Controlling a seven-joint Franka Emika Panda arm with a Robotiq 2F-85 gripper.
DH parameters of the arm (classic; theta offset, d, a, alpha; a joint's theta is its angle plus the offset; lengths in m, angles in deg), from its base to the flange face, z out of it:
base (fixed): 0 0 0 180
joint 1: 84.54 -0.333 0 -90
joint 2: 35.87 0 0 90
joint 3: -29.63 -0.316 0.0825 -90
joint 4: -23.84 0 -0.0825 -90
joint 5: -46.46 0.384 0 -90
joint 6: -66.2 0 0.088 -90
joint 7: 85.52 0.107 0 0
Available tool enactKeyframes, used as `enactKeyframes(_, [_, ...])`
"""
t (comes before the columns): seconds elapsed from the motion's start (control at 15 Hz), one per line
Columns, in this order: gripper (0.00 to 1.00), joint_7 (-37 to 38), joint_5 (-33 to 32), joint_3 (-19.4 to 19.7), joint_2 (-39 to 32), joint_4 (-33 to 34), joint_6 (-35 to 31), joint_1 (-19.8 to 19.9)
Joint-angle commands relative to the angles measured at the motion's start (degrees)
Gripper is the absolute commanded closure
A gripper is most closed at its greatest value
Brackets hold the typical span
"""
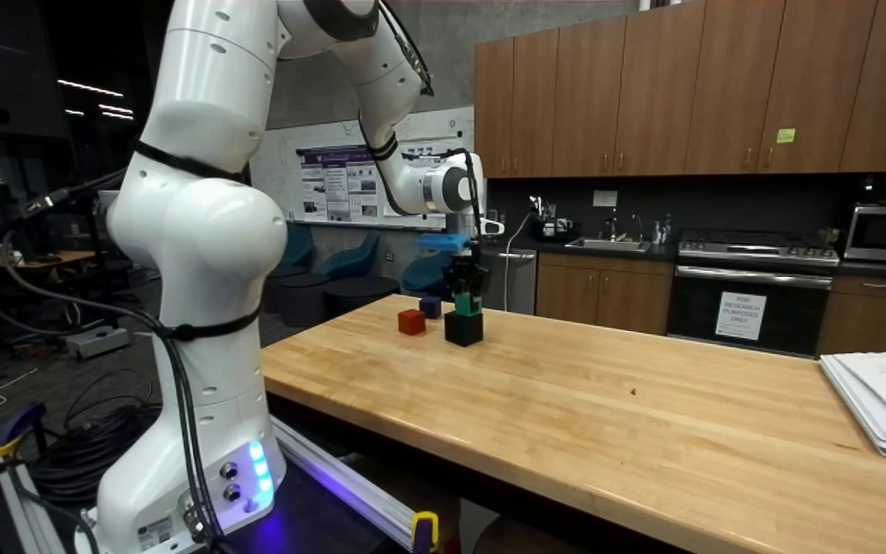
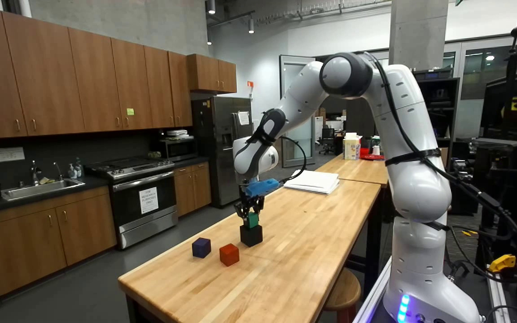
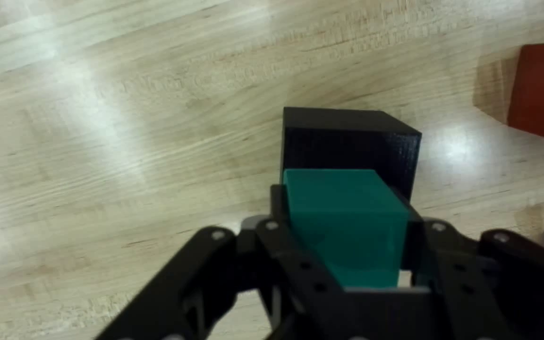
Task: Pick up the green cube and put it on the black cube
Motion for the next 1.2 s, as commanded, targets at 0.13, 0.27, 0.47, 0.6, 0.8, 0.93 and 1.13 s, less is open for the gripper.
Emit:
enactKeyframes(0.13, [0.76,-3.56,3.53,-1.53,1.69,-2.37,-0.48,1.31])
enactKeyframes(0.27, [0.76,-3.60,3.49,-1.53,1.53,-2.50,-0.68,1.20])
enactKeyframes(0.47, [0.26,-3.78,3.42,-1.60,1.93,-3.04,-0.82,1.09])
enactKeyframes(0.6, [0.26,-3.73,3.43,-1.60,2.39,-3.40,-0.87,1.13])
enactKeyframes(0.8, [0.18,-2.76,2.27,-1.08,3.01,-4.21,-0.93,0.85])
enactKeyframes(0.93, [0.06,-2.79,2.21,-1.00,3.34,-4.73,-0.84,0.91])
enactKeyframes(1.13, [0.00,-2.50,1.30,-0.66,4.59,-5.49,-0.77,0.83])
